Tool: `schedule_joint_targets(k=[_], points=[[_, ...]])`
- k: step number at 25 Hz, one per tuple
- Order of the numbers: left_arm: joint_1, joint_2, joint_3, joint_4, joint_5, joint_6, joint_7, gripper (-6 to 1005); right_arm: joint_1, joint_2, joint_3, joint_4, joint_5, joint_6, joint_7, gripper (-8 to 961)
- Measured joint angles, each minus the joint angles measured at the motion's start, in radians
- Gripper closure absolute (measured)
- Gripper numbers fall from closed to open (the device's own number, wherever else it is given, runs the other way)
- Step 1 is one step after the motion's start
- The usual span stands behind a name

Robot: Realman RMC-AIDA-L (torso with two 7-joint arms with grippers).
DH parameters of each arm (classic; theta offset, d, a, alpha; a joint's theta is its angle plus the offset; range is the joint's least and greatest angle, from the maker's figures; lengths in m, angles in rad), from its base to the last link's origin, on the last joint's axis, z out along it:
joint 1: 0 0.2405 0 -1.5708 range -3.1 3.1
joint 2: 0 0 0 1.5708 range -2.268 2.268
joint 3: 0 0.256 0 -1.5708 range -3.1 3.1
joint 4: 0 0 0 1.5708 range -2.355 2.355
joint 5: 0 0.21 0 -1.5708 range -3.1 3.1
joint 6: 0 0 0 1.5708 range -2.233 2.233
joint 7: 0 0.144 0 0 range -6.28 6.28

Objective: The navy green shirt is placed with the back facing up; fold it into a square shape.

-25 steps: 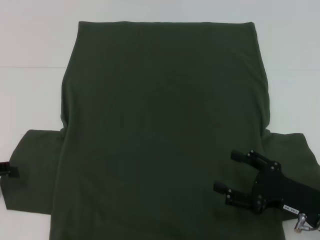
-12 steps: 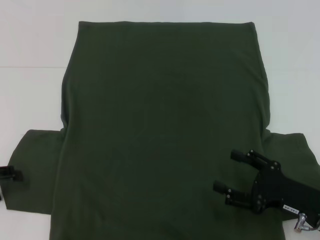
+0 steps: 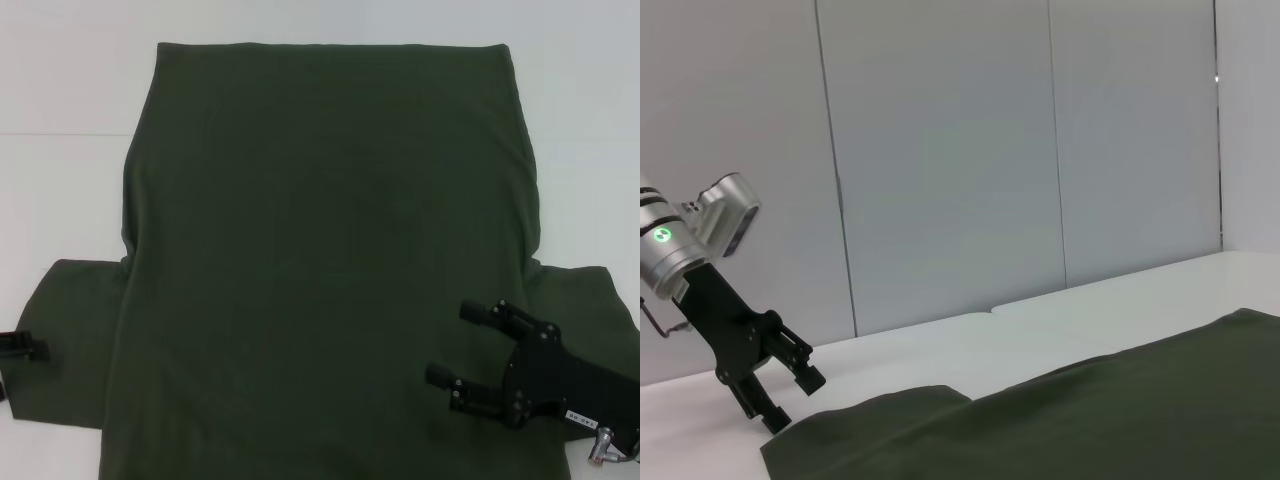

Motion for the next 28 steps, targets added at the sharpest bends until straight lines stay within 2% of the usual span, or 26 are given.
schedule_joint_targets(k=[28], points=[[-0.022, 0.000, 0.002, -0.050, -0.008, -0.011, 0.009, 67, 0.000, 0.000, 0.000, 0.000, 0.000, -0.009, 0.000, 9]])
